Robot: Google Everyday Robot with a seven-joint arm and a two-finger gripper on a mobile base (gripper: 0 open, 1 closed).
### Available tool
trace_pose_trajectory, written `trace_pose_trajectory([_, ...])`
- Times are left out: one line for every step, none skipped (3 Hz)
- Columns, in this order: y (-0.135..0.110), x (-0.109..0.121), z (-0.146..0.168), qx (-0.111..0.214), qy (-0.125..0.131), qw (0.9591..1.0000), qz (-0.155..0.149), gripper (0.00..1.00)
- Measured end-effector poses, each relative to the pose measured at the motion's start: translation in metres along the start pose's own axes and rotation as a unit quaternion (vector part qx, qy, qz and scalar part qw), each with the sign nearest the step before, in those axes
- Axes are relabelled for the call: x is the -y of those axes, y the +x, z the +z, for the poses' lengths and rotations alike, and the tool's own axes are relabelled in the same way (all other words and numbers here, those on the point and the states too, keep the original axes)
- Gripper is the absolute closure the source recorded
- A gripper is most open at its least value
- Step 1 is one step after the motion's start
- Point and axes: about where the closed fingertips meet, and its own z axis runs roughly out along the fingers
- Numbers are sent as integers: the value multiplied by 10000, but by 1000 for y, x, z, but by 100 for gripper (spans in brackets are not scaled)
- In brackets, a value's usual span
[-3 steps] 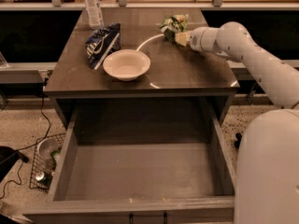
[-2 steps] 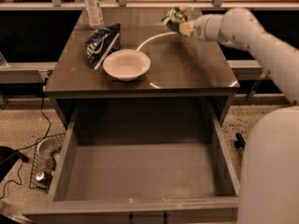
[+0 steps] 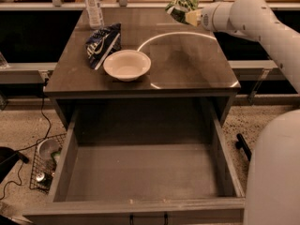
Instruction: Place green jalapeno chip bag into top drawer
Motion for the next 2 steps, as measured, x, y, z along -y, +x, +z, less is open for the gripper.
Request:
trace_pose_trajectory([-10,2,-28,-33,-170,9998,-114,100])
trace_pose_trajectory([-31,6,-92,152,-173,9986,-471,100])
